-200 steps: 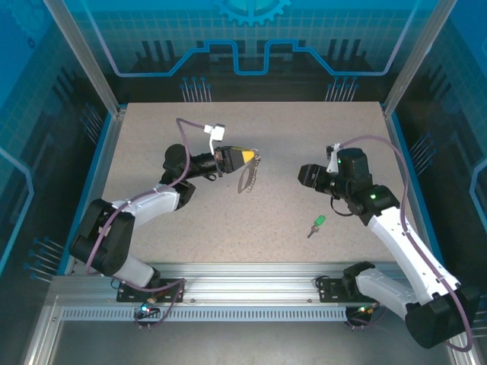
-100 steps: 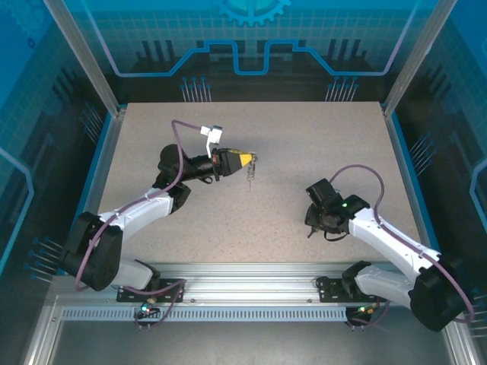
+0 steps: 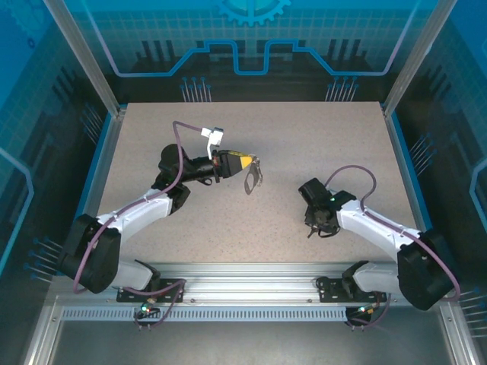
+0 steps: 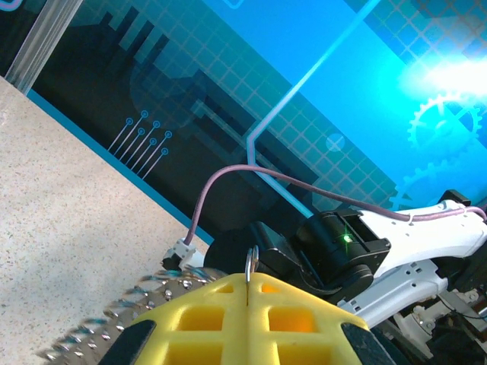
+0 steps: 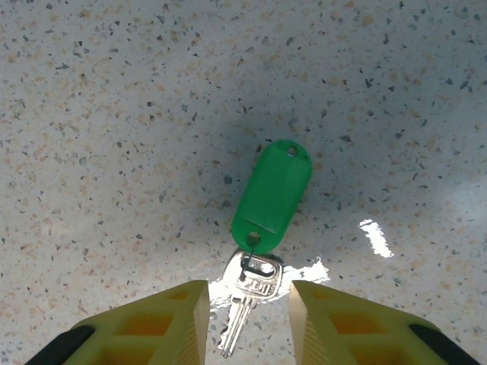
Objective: Put the keys on the keyring
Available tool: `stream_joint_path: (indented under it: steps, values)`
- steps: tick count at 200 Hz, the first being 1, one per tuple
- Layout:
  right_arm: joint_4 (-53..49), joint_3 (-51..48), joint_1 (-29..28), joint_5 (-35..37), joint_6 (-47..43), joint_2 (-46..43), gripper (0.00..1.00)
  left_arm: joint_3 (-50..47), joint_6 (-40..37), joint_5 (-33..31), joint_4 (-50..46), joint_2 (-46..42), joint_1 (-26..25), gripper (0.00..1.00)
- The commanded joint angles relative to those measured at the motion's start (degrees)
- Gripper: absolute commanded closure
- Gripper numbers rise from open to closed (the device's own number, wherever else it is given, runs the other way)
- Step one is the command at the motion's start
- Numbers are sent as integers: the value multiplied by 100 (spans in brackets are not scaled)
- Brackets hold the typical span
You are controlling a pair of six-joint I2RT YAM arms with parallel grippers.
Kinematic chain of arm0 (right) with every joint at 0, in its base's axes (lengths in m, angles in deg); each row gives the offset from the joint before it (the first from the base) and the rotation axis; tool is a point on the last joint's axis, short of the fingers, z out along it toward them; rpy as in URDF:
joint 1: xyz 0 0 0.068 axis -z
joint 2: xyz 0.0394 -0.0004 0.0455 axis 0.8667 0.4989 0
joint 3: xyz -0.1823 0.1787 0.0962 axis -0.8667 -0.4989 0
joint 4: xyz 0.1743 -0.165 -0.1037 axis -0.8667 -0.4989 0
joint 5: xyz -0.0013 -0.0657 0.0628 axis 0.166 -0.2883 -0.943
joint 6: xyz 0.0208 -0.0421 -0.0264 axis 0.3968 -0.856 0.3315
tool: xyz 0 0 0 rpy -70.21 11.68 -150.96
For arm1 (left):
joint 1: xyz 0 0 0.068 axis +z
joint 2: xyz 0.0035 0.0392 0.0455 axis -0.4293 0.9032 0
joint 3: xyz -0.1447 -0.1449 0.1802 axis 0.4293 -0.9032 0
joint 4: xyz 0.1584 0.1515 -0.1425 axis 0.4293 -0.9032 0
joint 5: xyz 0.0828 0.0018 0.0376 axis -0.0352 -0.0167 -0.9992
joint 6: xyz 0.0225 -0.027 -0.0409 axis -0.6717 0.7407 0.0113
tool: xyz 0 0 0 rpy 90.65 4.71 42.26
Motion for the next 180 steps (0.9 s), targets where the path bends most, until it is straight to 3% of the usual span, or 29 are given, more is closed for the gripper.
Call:
stream_joint_path:
  steps: [1, 180]
  values:
    - [167, -37, -61, 57, 170, 157, 68, -48, -122, -13, 172, -45, -46, 100]
    - [445, -99, 215, 55, 114, 784, 77, -85, -121, 0, 233, -29, -47, 100]
